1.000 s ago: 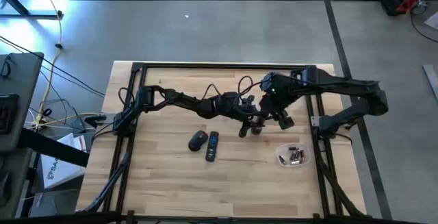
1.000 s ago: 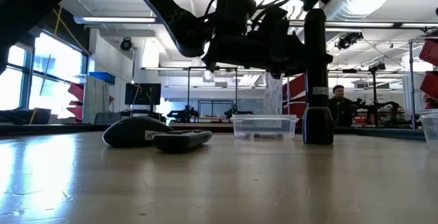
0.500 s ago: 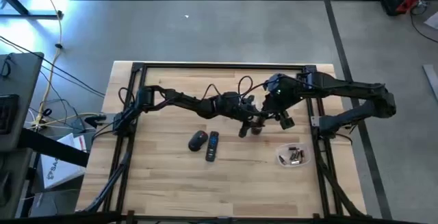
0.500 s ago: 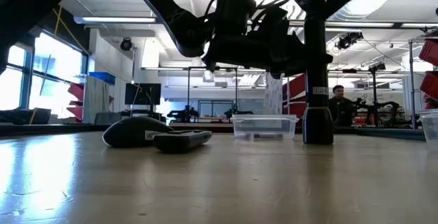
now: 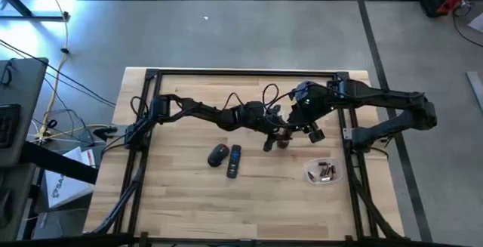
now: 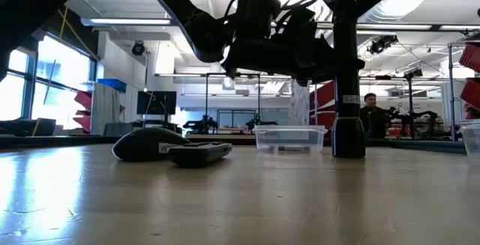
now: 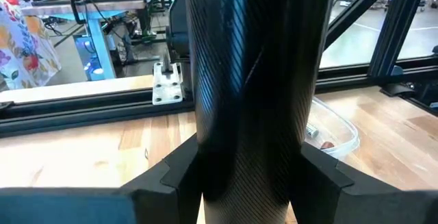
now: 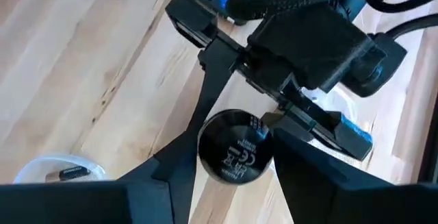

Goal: Insert battery
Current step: Close the flashlight battery compartment

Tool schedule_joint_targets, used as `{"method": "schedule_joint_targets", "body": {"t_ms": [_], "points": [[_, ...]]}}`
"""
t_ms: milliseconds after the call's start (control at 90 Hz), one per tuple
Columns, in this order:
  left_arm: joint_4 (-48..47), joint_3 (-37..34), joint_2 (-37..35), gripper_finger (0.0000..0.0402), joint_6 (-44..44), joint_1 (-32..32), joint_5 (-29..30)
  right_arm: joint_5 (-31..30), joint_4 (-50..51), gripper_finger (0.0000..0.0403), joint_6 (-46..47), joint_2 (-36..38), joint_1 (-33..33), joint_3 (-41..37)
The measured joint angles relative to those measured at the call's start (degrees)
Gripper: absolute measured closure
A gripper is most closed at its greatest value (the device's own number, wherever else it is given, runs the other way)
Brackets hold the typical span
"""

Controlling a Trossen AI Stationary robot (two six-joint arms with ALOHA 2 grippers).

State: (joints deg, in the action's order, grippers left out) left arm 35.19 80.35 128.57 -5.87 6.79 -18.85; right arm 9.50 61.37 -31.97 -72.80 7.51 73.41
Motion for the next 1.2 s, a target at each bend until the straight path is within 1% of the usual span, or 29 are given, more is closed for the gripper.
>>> {"method": "schedule_joint_targets", "body": {"t_ms": [333,511,578,744,867,1200], "points": [[0.0,0.0,0.0,0.0255,0.0,0.0,0.0,-0.4,1.8,0.0246,0.0,-2.6,0.0,0.1],[0.0,0.0,0.0,0.0255,0.1,0.0,0.0,-1.5,3.1,0.0246,0.2,-2.7,0.0,0.1],[0.0,0.0,0.0,0.0255,0.1,0.0,0.1,-2.2,4.8,0.0246,0.4,-2.7,0.0,1.0],[0.0,0.0,0.0,0.0255,0.0,0.0,0.3,-2.5,5.9,0.0246,0.5,-3.1,0.0,3.4],[0.0,0.0,0.0,0.0255,-0.1,0.0,0.3,-2.5,6.0,0.0246,0.5,-3.1,0.0,3.8],[0.0,0.0,0.0,0.0255,-0.2,0.0,0.4,-2.1,6.5,0.0246,0.0,-6.6,-0.1,3.8]]}}
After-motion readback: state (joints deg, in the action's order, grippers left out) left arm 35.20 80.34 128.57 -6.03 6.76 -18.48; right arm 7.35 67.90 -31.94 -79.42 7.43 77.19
